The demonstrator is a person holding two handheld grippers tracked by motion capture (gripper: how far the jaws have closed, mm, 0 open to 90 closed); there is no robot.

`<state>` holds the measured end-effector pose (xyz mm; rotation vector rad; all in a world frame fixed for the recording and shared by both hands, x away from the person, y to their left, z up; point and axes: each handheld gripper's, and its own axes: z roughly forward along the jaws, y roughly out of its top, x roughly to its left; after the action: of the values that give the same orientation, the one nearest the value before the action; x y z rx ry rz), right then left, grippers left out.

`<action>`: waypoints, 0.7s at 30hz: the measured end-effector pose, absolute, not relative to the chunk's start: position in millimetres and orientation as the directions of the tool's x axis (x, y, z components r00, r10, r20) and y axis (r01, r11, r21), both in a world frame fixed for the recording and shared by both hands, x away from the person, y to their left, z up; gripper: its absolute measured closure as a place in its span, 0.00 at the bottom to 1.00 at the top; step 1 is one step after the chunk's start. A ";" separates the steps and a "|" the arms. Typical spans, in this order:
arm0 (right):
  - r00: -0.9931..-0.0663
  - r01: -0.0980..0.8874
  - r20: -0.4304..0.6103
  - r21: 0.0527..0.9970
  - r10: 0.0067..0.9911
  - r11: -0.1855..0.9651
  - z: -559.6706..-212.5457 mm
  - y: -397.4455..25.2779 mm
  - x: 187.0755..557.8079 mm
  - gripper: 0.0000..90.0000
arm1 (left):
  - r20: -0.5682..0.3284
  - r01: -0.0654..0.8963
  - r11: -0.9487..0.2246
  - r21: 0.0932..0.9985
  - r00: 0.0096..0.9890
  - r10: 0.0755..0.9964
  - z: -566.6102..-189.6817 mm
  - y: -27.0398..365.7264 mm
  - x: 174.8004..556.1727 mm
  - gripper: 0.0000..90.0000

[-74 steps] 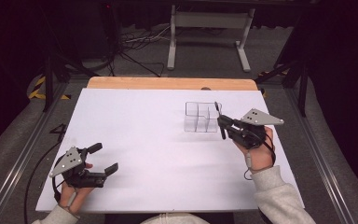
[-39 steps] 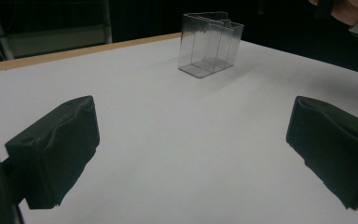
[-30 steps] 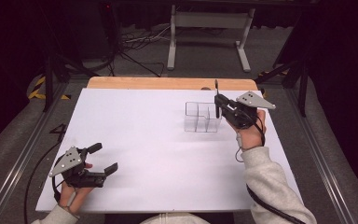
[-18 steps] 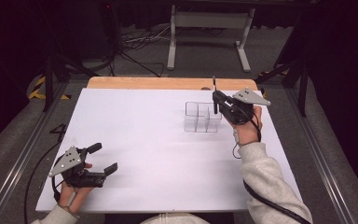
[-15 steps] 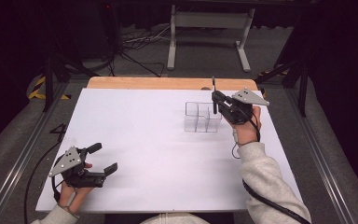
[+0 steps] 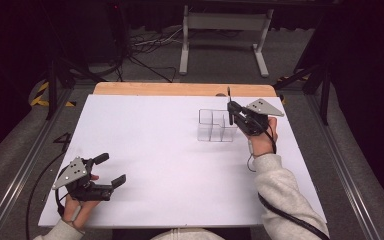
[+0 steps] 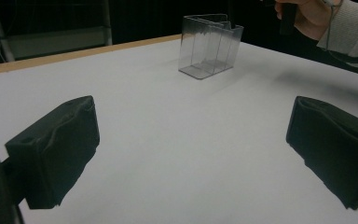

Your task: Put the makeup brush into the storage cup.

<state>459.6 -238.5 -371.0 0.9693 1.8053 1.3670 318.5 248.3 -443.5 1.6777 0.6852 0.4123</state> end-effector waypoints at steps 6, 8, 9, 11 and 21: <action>-0.498 0.172 -0.069 0.969 0.864 0.176 -375.7 -240.9 460.4 0.88 | -0.097 0.215 -0.110 0.970 0.763 0.640 -443.5 248.1 318.5 0.04; -0.496 0.175 -0.070 0.968 0.865 0.178 -377.1 -241.4 460.4 0.88 | -0.096 0.215 -0.110 0.970 0.762 0.640 -443.5 248.1 318.5 0.04; -0.495 0.176 -0.071 0.968 0.866 0.180 -377.4 -241.6 460.4 0.88 | -0.096 0.215 -0.110 0.970 0.762 0.640 -443.5 248.1 318.5 0.04; -0.495 0.177 -0.072 0.967 0.866 0.182 -378.7 -241.7 460.4 0.88 | -0.095 0.215 -0.111 0.970 0.762 0.640 -443.5 248.2 318.5 0.04; -0.488 0.193 -0.068 0.964 0.870 0.184 -386.4 -244.5 459.1 0.87 | -0.097 0.215 -0.109 0.970 0.762 0.640 -443.5 248.2 318.7 0.04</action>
<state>459.1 -244.5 -386.4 1.0001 1.8159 1.3378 318.7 248.2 -443.5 1.6778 0.6859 0.4116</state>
